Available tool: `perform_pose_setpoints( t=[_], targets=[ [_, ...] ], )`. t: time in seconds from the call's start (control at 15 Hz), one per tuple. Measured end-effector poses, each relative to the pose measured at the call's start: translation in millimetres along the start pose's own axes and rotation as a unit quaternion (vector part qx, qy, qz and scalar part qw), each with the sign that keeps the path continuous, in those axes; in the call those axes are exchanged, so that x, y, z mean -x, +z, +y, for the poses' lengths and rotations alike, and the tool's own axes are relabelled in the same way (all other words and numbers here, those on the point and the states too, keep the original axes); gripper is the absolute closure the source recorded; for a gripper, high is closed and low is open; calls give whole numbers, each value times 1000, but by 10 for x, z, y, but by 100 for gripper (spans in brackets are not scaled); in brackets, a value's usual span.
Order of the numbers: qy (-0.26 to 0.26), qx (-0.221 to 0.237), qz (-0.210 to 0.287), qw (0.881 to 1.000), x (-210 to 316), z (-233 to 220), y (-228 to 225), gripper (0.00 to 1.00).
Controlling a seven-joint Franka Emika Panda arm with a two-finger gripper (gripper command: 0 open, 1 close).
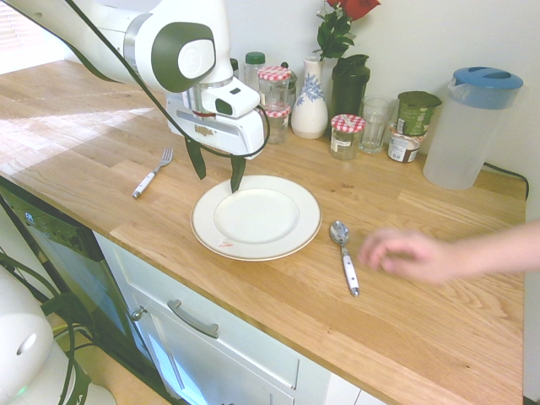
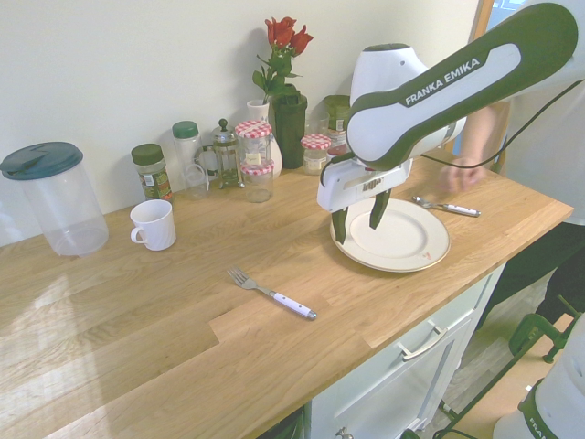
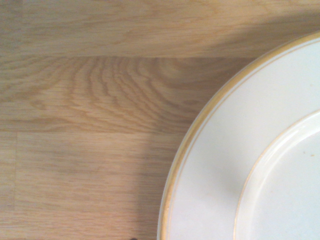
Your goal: Put the fork into the plate
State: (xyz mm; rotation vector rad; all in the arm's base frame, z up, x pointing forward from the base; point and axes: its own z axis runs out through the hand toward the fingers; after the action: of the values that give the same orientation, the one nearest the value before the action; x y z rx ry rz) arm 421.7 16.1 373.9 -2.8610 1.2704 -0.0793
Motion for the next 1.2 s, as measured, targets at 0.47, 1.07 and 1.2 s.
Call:
perform_pose_setpoints(
  t=[0.47,1.07,1.2],
  targets=[
    [5,-53,-34,998,248,-312,-127,0],
    [-101,-60,-92,989,1258,-836,-87,0],
    [-126,-52,-94,986,1458,-905,-34,0]
  ],
)
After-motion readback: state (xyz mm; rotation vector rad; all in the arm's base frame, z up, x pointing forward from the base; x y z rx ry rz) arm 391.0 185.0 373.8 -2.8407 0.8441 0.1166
